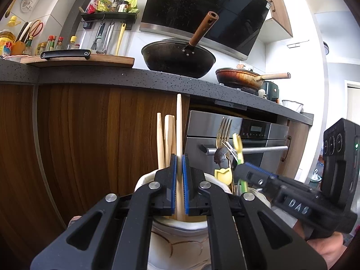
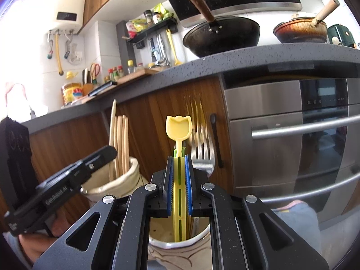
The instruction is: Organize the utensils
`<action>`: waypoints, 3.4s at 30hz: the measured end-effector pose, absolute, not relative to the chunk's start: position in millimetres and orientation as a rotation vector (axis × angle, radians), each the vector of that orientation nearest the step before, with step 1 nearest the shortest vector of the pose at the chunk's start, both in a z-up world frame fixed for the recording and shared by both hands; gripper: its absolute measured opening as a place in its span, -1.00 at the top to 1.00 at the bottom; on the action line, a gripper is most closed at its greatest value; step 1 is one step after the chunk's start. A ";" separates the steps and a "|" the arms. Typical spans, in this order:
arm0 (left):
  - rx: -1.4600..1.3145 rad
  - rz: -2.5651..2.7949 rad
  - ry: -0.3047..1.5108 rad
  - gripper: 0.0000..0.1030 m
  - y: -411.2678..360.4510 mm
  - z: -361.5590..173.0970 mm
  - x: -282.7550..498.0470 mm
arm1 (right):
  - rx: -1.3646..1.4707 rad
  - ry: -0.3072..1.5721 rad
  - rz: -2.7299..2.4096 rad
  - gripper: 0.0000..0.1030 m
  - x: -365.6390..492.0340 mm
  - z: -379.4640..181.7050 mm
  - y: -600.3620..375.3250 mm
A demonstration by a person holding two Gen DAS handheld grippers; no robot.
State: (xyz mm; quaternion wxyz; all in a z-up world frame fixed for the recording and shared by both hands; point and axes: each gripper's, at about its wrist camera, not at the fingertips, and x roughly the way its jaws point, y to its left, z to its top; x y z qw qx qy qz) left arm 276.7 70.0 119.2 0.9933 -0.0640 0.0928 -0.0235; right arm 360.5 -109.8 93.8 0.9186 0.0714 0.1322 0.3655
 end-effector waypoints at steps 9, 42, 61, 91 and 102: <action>-0.106 -0.031 0.228 0.91 68.4 123.1 274.7 | 0.096 0.346 0.709 0.79 360.8 84.9 -108.1; -0.069 -0.030 0.159 -0.55 69.6 133.7 231.5 | 0.110 0.264 0.662 -0.50 329.9 99.0 -143.2; -0.095 0.079 0.106 -0.89 84.0 102.6 177.1 | -0.004 0.187 0.631 -0.90 266.8 72.4 -147.6; -0.073 0.080 0.119 -0.90 76.6 97.8 172.0 | -0.001 0.155 0.610 -0.90 261.7 76.0 -157.8; -0.070 0.096 0.123 -0.90 75.8 97.2 172.1 | -0.001 0.156 0.610 -0.90 261.6 75.5 -157.2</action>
